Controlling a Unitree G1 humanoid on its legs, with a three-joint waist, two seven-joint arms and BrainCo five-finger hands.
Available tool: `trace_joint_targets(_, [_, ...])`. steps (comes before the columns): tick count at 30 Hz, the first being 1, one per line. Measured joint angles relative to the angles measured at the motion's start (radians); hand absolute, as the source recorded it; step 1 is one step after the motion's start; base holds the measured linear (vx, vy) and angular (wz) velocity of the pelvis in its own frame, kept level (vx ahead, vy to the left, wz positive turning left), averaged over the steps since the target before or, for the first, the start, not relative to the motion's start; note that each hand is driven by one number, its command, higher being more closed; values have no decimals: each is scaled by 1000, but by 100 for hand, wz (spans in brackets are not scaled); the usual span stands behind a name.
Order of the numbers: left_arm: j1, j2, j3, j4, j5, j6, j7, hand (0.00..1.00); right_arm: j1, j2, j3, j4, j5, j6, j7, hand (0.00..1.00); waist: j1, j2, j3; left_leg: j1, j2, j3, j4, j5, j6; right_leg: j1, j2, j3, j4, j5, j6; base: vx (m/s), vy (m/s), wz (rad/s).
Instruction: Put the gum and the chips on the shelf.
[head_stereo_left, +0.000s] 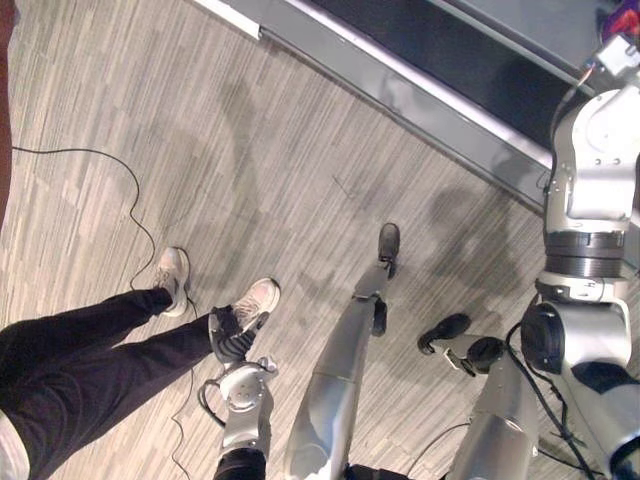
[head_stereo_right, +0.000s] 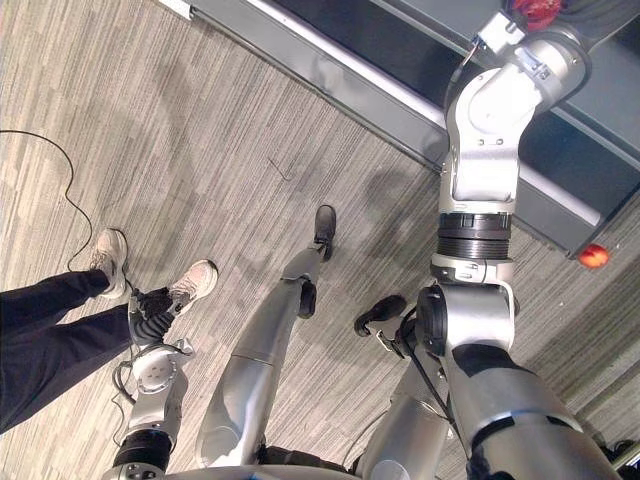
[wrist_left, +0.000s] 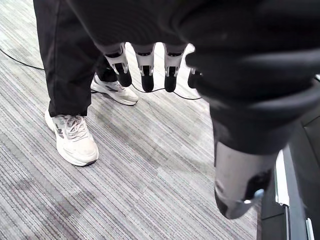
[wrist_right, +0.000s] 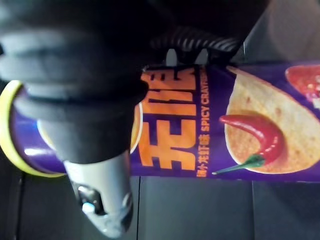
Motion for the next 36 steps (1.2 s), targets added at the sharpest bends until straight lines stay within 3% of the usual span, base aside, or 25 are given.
trace_joint_targets(12, [4, -1, 1, 55, 0, 2, -2, 0, 63, 116, 1, -36, 0, 0, 15, 0, -4, -4, -4, 47, 30, 45, -16, 0, 9, 40, 19, -1, -55, 0, 0, -88, -38, -11])
trace_joint_targets(18, [4, -2, 1, 61, 0, 2, -10, 0, 111, 132, 21, -44, 0, -1, 18, 0, -7, -3, -6, 92, 40, 82, -55, 0, 9, 75, 29, -2, -105, 0, 0, -81, -44, -10])
trace_joint_targets(26, [24, 1, -41, 65, -1, 5, -26, 0, 227, 253, 43, -39, 11, -9, 45, 0, -12, -15, -14, 205, 52, 123, -107, 34, 12, 160, 49, 15, -152, 8, 12, -10, -82, -9])
trace_joint_targets(30, [25, 2, -42, 116, 0, 11, -37, 0, 290, 294, 43, -22, 13, -16, 65, 0, -31, -18, -15, 261, 63, 128, -108, 36, 22, 228, 71, 13, -189, 14, 21, 54, -128, -8])
trace_joint_targets(34, [27, 2, -42, 164, 2, 30, -44, 0, 371, 346, 44, -1, 60, -35, 84, 0, -43, -38, -25, 336, 76, 131, -106, 18, 19, 310, 92, 15, -228, 19, 24, 63, -114, -13])
trace_joint_targets(36, [42, 3, -34, 190, 2, 37, -48, 0, 441, 399, 74, -2, 84, -44, 85, 0, -63, -63, -40, 377, 91, 131, -100, 1, 6, 363, 115, 14, -264, 26, 27, 68, -117, -15])
